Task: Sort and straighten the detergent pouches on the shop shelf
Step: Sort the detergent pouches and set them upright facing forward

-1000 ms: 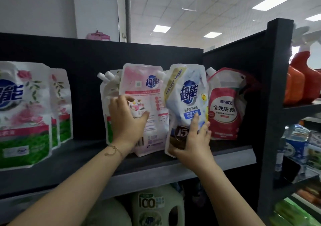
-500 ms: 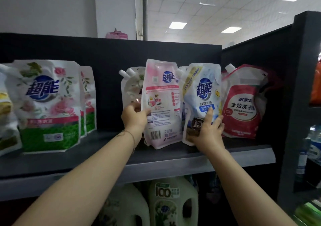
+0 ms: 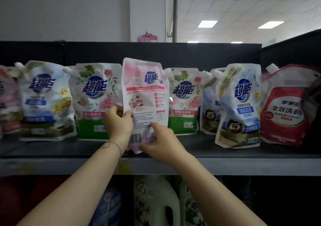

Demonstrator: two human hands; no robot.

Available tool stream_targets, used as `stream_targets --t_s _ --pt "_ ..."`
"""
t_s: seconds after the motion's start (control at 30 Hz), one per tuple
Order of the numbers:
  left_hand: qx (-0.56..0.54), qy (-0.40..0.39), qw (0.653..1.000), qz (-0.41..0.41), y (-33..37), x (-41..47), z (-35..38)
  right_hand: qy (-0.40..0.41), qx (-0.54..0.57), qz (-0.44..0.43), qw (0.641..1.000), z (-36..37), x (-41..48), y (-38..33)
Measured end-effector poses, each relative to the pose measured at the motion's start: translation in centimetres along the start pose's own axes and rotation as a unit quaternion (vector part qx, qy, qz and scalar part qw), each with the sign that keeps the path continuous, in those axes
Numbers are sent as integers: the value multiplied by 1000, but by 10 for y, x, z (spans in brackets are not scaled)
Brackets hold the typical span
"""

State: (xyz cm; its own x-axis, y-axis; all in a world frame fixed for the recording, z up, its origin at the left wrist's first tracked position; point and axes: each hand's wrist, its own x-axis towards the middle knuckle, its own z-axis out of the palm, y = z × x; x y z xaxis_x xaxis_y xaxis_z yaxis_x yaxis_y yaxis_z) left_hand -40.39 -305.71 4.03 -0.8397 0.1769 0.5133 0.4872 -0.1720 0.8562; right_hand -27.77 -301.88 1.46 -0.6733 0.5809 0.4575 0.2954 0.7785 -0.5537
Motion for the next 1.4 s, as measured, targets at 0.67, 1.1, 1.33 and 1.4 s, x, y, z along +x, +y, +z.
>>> stream_targets --t_s 0.67,1.1,1.33,1.4 --pt "47 -188 971 142 4 -21 -17 78 178 178 965 -43 34 78" --pt "-5 -343 922 -181 -27 22 -7 -7 199 149 969 -33 42 70" --pt "5 -321 920 -226 -45 78 -84 -101 93 33 990 4 64 2" --pt "-6 -300 926 -230 -50 90 -108 -126 82 15 989 23 72 -16"
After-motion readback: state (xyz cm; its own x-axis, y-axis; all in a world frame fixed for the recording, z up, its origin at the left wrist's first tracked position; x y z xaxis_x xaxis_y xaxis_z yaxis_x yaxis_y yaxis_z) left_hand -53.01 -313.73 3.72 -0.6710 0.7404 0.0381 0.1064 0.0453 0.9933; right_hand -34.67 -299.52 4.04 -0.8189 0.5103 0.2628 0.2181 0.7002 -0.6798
